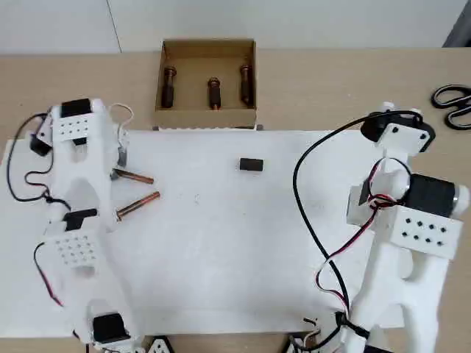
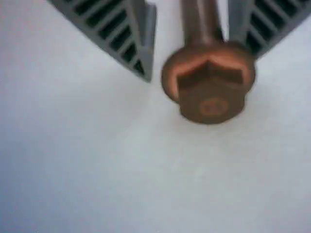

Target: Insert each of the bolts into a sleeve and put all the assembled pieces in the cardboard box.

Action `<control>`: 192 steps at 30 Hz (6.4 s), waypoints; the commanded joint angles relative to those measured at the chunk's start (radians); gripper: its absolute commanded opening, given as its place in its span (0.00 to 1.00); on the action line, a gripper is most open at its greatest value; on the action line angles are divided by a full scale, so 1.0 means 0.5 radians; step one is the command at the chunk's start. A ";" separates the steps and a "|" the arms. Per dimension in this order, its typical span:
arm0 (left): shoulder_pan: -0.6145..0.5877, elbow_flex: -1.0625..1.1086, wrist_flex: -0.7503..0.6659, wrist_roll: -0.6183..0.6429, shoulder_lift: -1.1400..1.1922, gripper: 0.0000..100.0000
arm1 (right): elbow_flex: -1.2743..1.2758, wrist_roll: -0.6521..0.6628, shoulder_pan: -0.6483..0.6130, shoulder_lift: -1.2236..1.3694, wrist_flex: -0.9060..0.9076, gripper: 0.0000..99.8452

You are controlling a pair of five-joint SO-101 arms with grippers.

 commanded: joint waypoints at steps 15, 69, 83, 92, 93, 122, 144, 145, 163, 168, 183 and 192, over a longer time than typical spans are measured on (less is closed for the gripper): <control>-0.006 -0.026 0.021 0.012 0.215 0.00 | -0.018 0.009 0.014 -0.075 -0.008 0.00; 0.307 0.370 0.206 -2.283 -2.630 0.01 | 1.059 0.064 -0.796 -2.153 -0.591 0.00; 0.322 2.855 -1.111 -2.173 -4.575 0.01 | 1.633 0.064 -1.174 -2.499 -0.956 0.00; 0.249 3.245 -1.188 -1.488 -4.928 0.01 | 2.013 0.071 -1.496 -2.499 -1.389 0.00; 0.249 3.257 -1.188 -1.412 -4.931 0.01 | 2.056 0.071 -1.533 -2.499 -1.447 0.00; 1.083 3.844 -1.847 -1.212 -4.931 0.01 | 2.725 0.077 -1.929 -2.499 -2.140 0.00; 1.375 3.847 -1.841 -1.221 -4.931 0.01 | 2.731 0.184 -1.929 -2.499 -2.140 0.00; 1.387 3.847 -1.841 -1.221 -4.928 0.01 | 2.731 0.199 -1.929 -2.499 -2.143 0.00; 1.479 3.911 -1.507 -1.224 -4.931 0.01 | 2.728 0.206 -1.929 -2.499 -2.343 0.00; 1.669 3.929 -1.353 -1.224 -4.931 0.01 | 2.728 0.206 -1.929 -2.499 -2.358 0.00; 1.795 4.181 -1.332 -1.507 -4.931 0.01 | 2.731 0.209 -1.929 -2.499 -2.349 0.00; 1.697 4.184 -1.329 -1.608 -4.928 0.21 | 2.731 0.209 -1.929 -2.499 -2.343 0.00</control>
